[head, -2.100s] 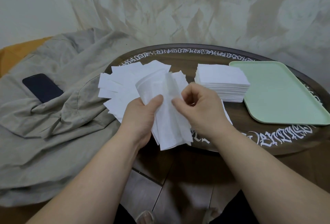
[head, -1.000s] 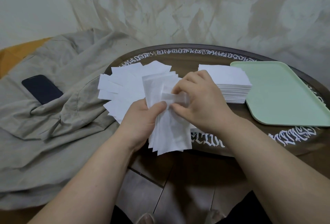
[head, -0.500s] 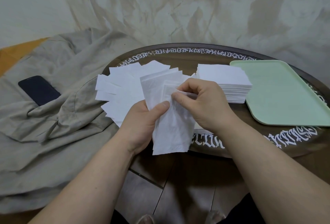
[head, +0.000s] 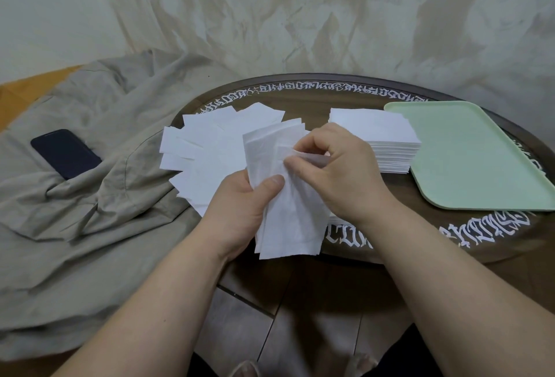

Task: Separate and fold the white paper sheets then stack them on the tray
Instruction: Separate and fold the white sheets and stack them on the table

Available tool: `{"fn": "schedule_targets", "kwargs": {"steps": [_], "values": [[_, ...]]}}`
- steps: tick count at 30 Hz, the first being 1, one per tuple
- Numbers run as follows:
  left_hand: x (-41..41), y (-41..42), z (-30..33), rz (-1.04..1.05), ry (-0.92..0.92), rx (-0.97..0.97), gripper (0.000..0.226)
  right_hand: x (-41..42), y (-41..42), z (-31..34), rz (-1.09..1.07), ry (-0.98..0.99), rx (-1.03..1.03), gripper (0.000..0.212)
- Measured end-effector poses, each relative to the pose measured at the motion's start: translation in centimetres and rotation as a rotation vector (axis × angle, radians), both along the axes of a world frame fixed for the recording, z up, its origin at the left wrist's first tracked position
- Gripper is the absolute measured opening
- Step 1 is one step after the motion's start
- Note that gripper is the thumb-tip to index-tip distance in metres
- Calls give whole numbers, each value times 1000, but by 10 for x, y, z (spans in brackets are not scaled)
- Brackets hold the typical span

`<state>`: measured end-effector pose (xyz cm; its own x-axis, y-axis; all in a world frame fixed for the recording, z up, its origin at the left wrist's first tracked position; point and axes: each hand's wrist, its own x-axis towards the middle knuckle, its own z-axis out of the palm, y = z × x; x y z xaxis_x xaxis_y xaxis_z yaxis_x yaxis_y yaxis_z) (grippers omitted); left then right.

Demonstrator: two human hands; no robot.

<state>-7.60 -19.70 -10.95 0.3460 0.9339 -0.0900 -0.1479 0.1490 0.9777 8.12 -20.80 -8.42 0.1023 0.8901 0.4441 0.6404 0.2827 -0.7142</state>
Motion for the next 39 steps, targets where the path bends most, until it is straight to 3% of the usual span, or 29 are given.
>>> {"fn": "schedule_targets", "kwargs": {"steps": [4, 9, 15, 27, 31, 34, 39], "values": [[-1, 1, -1, -6, 64, 22, 21, 3, 1, -2, 4, -241, 114, 20], [-1, 1, -1, 25, -13, -14, 13, 3, -1, 2, 12, -301, 129, 15], [-2, 1, 3, -4, -113, -60, 19, 7, -5, 4, 25, 70, -94, 15], [1, 1, 0, -27, -86, -33, 25, 7, 0, 3, -44, 118, -83, 20], [0, 2, -2, 18, 38, 50, 19, 6, -1, 4, -25, 23, -33, 8], [1, 0, -2, 23, 124, 108, 19, 6, -1, 4, -4, -133, 63, 19], [1, 1, -1, 65, 121, 106, 21, 6, -3, 4, 17, -234, 193, 7]]}}
